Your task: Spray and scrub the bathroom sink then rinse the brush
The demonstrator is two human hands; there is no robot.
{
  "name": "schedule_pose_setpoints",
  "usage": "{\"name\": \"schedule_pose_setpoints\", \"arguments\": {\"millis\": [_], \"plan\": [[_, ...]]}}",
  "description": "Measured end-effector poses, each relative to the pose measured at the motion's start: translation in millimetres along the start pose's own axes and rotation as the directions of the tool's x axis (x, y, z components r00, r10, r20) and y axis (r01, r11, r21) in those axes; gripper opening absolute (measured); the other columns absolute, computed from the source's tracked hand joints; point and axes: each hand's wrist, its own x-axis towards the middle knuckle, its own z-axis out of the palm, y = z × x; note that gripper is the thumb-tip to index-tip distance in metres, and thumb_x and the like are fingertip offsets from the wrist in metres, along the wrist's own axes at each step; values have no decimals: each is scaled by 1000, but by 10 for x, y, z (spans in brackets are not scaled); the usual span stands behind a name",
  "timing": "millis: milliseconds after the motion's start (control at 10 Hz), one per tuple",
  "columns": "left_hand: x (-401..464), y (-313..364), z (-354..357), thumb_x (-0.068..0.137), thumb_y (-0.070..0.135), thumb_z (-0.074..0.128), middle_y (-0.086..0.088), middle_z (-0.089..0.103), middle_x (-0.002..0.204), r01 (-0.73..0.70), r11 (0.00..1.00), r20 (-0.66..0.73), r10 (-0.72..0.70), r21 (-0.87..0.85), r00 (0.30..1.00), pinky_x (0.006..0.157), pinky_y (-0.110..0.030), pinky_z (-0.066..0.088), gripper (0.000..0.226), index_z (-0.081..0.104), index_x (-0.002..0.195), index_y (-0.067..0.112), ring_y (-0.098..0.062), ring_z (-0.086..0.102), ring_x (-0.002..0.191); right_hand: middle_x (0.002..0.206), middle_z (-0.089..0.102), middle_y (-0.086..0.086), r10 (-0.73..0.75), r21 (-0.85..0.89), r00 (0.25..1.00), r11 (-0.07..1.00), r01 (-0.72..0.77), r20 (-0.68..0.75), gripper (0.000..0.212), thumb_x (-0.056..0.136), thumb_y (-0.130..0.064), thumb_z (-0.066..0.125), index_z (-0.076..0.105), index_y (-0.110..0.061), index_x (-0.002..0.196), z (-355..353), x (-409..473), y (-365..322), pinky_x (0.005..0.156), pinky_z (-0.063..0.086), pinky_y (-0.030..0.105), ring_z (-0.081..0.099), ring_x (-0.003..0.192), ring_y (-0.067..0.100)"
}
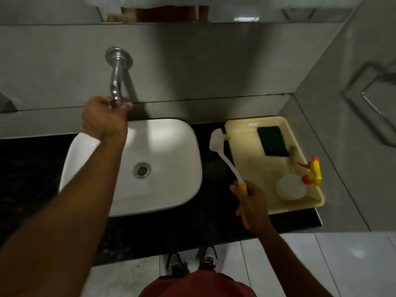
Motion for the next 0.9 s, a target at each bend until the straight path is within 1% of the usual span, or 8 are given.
{"name": "schedule_pose_setpoints", "arguments": {"millis": [100,200,300,400,500,700,800,900], "plan": [[-735,-104,359,74,50,71,-3,63,124,-149,987,-130,141,-52,981,96,-43,43,54,61,120,23,-28,58,117,70,66,6,39,-16,994,999,-41,-105,25,89,-28,68,62,-11,108,-331,183,246,45,52,36,63,52,26],[-1852,-245,864,83,35,67,-13,66,119,-454,878,60,467,-153,882,95,-45,48,46,62,121,9,-34,61,111,86,70,8,100,-54,975,992,-113,-200,35,88,-31,69,53,-13,115,-585,397,424,45,50,26,70,72,25],[-2806,-293,1268,83,33,58,-14,60,134,-523,840,394,534,-145,748,109,-54,38,54,56,131,8,-34,54,127,85,71,10,127,-140,971,978,-158,-204,29,89,-36,67,54,-12,99,-746,679,553,43,50,24,69,65,24],[-3361,-355,1641,82,39,44,-21,53,142,-543,839,591,452,-28,668,109,-60,39,71,47,141,0,-39,47,135,90,68,9,135,-248,977,953,-174,-167,32,92,-44,59,51,-14,99,-789,1033,680,62,60,40,69,74,25],[-3623,-494,2002,87,43,37,-26,49,145,-602,794,685,391,88,615,103,-61,44,75,42,144,-6,-39,46,137,101,66,17,121,-346,987,926,-150,-103,37,97,-41,51,46,-6,107,-676,1328,819,79,54,47,65,91,35],[-3771,-698,2247,102,46,24,-17,3,166,-624,754,737,302,203,605,119,-59,13,73,-4,156,5,-32,5,154,100,58,13,111,-421,992,898,-128,-65,28,99,-33,51,44,-6,105,-522,1615,988,66,42,33,59,88,29],[-3696,-656,2201,102,52,20,-9,-10,167,-640,739,794,254,208,552,119,-61,7,71,-11,156,18,-30,-7,154,119,55,15,101,-466,991,875,-131,-91,44,96,-41,54,50,-5,122,-540,1636,983,76,43,33,58,104,33],[-3499,-561,2045,99,60,23,-10,5,167,-648,746,787,303,156,538,119,-62,15,76,3,158,17,-31,-1,154,129,54,8,19,-504,976,854,-129,-218,52,96,-49,49,44,-16,135,-540,1397,887,84,48,40,58,111,31]]}}
